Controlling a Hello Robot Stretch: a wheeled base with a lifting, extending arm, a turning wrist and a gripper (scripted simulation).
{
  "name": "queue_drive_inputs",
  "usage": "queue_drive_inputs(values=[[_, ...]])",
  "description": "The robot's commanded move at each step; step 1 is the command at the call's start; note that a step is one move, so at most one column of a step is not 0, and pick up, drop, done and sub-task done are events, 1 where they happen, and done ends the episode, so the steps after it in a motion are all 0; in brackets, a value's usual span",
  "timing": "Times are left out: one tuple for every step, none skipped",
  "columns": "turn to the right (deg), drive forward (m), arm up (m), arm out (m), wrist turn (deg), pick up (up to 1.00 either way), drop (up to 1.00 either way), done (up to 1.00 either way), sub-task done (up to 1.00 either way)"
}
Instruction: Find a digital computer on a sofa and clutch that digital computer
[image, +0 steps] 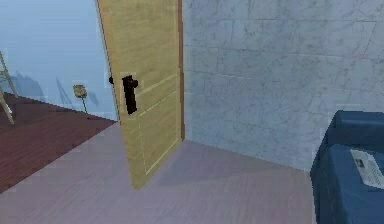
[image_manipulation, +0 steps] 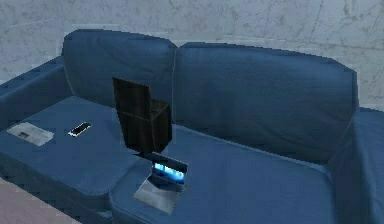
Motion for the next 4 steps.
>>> queue_drive_inputs(values=[[0.0,0.00,0.50,0.00,0.0,0.00,0.00,0.00,0.00],[0.0,0.00,0.14,0.00,0.0,0.00,0.00,0.00,0.00],[0.0,0.00,0.00,0.24,0.0,0.00,0.00,0.00,0.00],[0.0,0.00,0.00,0.00,45.0,0.00,0.00,0.00,0.00]])
